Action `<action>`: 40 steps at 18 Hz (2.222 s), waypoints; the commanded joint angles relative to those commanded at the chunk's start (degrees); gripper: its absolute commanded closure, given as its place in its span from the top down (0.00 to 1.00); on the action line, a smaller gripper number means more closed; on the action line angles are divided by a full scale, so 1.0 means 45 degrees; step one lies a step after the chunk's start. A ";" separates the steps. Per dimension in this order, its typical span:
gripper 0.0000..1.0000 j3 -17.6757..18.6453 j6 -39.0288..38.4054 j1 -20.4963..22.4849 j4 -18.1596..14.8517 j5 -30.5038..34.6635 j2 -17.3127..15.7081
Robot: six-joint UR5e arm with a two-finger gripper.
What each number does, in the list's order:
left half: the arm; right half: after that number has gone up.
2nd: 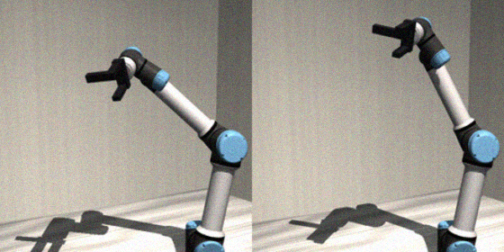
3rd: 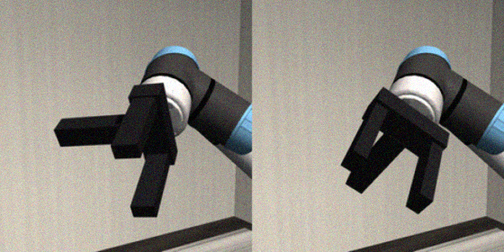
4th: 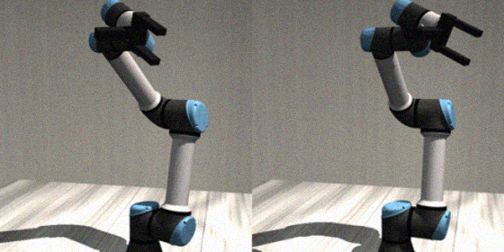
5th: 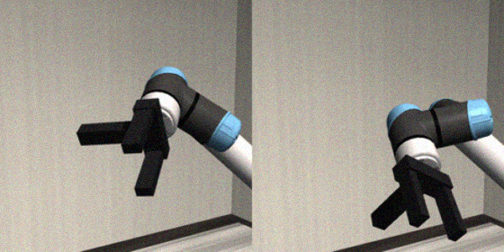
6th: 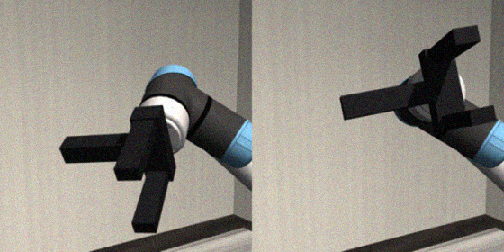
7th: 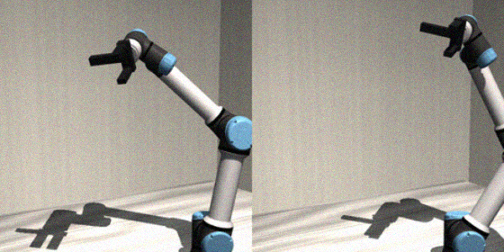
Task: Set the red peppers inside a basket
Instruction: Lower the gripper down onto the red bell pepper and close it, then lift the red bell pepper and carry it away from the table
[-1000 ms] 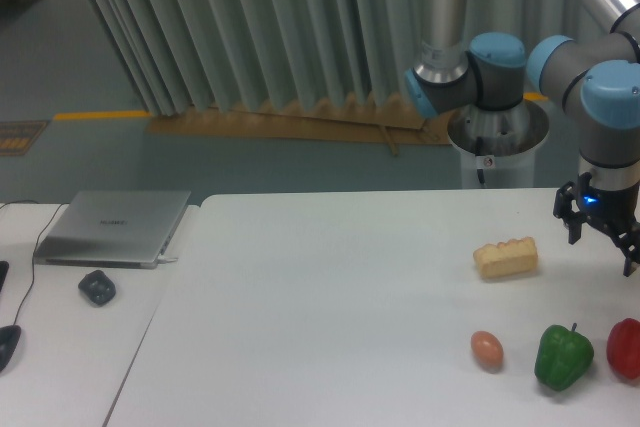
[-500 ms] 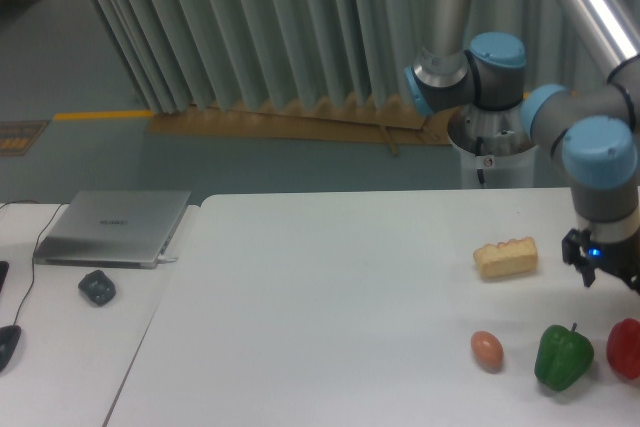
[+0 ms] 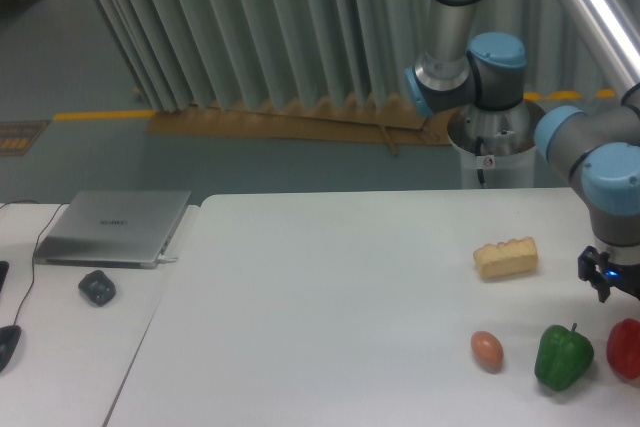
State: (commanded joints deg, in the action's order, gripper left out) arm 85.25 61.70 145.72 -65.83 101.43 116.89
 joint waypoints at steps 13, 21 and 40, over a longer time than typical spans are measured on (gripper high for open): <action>1.00 -0.0390 -0.0313 -0.0117 0.0098 0.0039 0.0527; 0.74 -0.0586 -0.0468 -0.0293 0.0117 0.0214 0.0821; 0.45 -0.0429 -0.0371 -0.0216 -0.1286 -0.0546 -0.0622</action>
State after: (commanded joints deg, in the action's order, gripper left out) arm 83.32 60.03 144.75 -71.62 98.97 114.10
